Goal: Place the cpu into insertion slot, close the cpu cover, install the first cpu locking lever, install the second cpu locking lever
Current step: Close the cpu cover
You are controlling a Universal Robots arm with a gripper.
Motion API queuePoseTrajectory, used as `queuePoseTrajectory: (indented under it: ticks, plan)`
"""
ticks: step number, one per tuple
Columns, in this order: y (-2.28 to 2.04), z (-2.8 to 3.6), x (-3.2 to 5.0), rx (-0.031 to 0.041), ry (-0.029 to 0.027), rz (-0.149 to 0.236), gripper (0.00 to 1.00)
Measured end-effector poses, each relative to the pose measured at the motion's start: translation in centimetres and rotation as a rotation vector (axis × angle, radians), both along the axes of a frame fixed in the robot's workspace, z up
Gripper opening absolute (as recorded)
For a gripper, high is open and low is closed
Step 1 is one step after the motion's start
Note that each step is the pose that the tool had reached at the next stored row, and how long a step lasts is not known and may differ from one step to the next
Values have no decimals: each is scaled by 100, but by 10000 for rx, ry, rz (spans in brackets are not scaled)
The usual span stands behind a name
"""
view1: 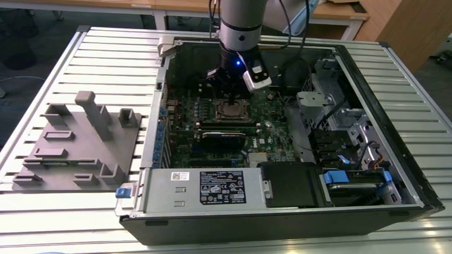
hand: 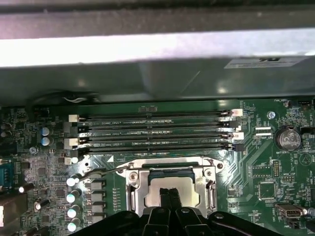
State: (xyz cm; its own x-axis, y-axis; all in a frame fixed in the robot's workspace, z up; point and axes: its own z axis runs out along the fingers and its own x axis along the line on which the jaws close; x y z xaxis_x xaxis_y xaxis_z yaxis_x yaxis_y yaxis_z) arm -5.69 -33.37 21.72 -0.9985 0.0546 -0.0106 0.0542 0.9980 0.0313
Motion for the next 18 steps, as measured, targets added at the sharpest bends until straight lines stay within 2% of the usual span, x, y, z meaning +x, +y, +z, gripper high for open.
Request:
queuePoseTrajectory:
  ticks: [7, 10, 13, 18]
  plan:
    - [-11, -11, 14, -1, -15, -1, 10]
    - [-18, -18, 15, -6, -75, 0, 10]
    - [-24, -26, 15, -31, -189, 0, 10]
    - [-28, -28, 4, -29, -213, -1, 10]
